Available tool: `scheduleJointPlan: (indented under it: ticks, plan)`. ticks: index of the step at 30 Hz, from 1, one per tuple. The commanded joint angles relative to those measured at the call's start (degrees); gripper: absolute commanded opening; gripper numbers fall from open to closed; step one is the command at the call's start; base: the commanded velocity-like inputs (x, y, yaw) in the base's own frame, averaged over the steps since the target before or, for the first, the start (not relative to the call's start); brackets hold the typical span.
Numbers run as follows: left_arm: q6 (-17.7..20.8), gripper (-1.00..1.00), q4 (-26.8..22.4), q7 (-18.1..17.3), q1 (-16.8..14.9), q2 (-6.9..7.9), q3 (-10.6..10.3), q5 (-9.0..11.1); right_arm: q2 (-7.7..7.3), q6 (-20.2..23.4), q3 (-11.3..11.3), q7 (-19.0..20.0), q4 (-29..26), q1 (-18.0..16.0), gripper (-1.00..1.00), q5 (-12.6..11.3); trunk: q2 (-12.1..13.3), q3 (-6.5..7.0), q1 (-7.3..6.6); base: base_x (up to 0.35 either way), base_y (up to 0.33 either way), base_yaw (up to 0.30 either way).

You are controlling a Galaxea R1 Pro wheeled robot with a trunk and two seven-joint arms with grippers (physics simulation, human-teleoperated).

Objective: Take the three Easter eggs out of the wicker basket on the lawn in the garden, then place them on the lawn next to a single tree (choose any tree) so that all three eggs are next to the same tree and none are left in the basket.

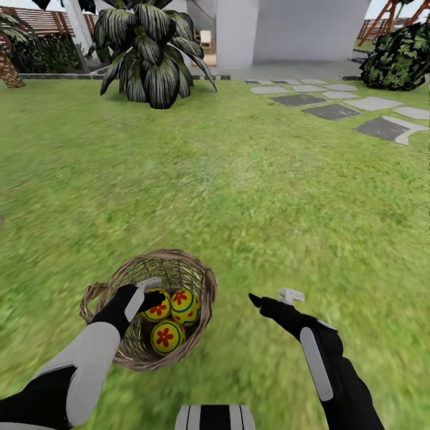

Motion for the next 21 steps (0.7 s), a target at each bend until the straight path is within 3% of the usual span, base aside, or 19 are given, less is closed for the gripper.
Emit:
scheduleJointPlan:
  ticks: [1, 11, 21]
  plan:
    - [0.28, -1.0, -0.11, 0.41, -0.01, -0.05, 0.2, 0.74, 0.06, 0.34, -0.22, 0.35, -0.05, -0.02, 1.0, 0.09, -0.01, -0.04, -0.01, 0.0, 0.0, 0.0]
    - [0.48, -1.0, -0.11, 0.41, -0.01, -0.22, 0.2, 0.74, 0.05, 0.34, -0.24, 0.35, -0.05, -0.03, 1.0, 0.09, 0.05, 1.07, -0.14, 0.0, 0.0, 0.0]
    - [1.01, -1.0, -0.11, 0.49, -0.01, -0.06, 0.2, 0.74, 0.06, 0.34, -0.24, 0.35, -0.05, -0.03, 1.0, 0.0, 0.05, 1.07, -0.14, -0.012, 0.0, 0.0]
